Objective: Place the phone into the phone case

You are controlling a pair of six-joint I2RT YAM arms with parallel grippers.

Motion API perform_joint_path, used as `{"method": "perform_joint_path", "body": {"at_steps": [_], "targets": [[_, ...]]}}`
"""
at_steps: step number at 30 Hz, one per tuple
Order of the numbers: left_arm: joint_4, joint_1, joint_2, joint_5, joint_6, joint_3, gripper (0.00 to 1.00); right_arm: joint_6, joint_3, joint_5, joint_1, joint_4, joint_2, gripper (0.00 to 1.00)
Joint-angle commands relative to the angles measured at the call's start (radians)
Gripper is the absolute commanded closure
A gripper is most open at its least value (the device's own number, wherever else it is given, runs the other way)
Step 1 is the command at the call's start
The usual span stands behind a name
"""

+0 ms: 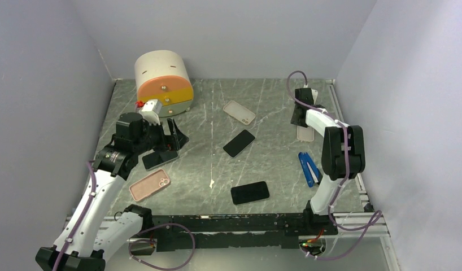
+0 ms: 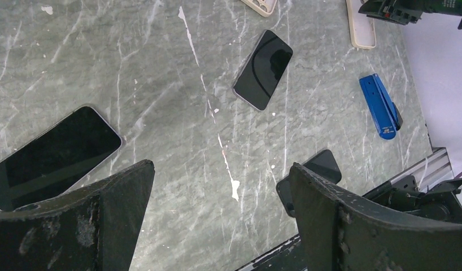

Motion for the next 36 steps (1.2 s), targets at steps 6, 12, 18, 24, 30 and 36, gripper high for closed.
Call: {"method": "perform_joint_path", "body": {"at_steps": [6, 12, 18, 24, 30, 36], "targets": [[0.003, 0.001, -0.017, -0.018, 0.02, 0.014, 0.06, -0.052, 0.101, -0.064, -0.056, -0.038, 0.093, 0.71], [0.0, 0.002, -0.019, -0.027, 0.02, 0.015, 0.06, -0.068, 0.112, -0.084, -0.068, -0.045, 0.133, 0.71], [-0.003, 0.002, -0.019, -0.034, 0.022, 0.017, 0.06, -0.095, 0.112, -0.146, -0.068, -0.039, 0.147, 0.72], [-0.005, 0.001, -0.023, -0.039, 0.023, 0.017, 0.06, -0.1, 0.134, -0.137, -0.068, -0.078, 0.161, 0.83], [-0.003, 0.002, -0.021, -0.035, 0.023, 0.017, 0.06, -0.082, 0.105, -0.174, -0.059, -0.092, 0.099, 1.0], [-0.012, 0.002, -0.021, -0.052, 0.023, 0.021, 0.06, -0.01, 0.033, -0.189, 0.003, -0.115, -0.006, 1.0]]}}
